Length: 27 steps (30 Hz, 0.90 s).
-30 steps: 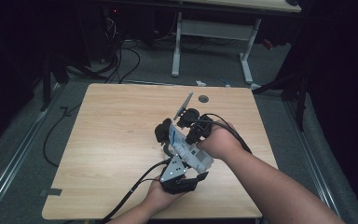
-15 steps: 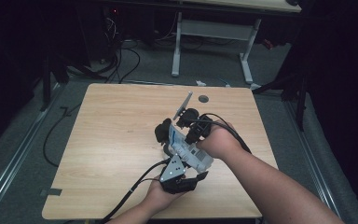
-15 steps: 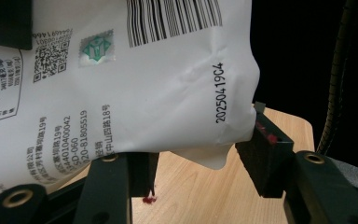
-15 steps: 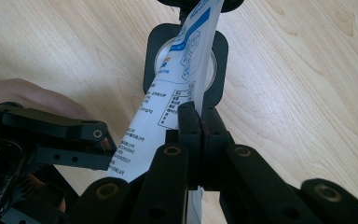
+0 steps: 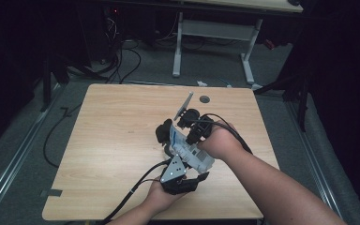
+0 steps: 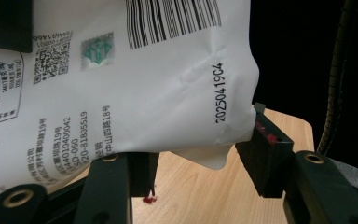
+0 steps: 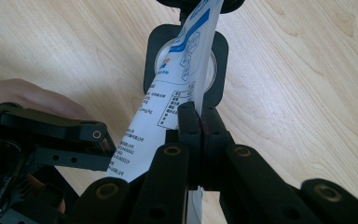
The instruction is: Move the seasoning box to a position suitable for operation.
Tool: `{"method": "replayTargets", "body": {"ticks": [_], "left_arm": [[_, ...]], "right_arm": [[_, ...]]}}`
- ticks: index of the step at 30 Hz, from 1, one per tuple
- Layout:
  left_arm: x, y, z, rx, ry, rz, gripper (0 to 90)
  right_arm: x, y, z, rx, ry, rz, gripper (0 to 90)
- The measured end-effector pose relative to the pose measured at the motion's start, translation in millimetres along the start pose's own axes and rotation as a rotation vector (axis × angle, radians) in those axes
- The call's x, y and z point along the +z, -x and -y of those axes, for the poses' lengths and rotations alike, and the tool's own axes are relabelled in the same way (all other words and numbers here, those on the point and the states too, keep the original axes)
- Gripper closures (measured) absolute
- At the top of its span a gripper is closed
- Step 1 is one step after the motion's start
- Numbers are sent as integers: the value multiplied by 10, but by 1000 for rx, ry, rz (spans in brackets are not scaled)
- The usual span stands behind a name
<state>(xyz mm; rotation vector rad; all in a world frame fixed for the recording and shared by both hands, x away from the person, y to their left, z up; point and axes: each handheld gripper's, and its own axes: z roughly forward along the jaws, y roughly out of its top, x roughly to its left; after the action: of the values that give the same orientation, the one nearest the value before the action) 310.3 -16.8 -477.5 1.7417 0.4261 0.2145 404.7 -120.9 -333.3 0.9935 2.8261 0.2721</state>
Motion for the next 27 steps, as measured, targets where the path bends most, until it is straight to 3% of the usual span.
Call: {"method": "replayTargets", "body": {"ticks": [27], "left_arm": [[-13, -9, -16, 3, 7, -2, 514]], "right_arm": [[7, 2, -12, -4, -2, 3, 896]]}}
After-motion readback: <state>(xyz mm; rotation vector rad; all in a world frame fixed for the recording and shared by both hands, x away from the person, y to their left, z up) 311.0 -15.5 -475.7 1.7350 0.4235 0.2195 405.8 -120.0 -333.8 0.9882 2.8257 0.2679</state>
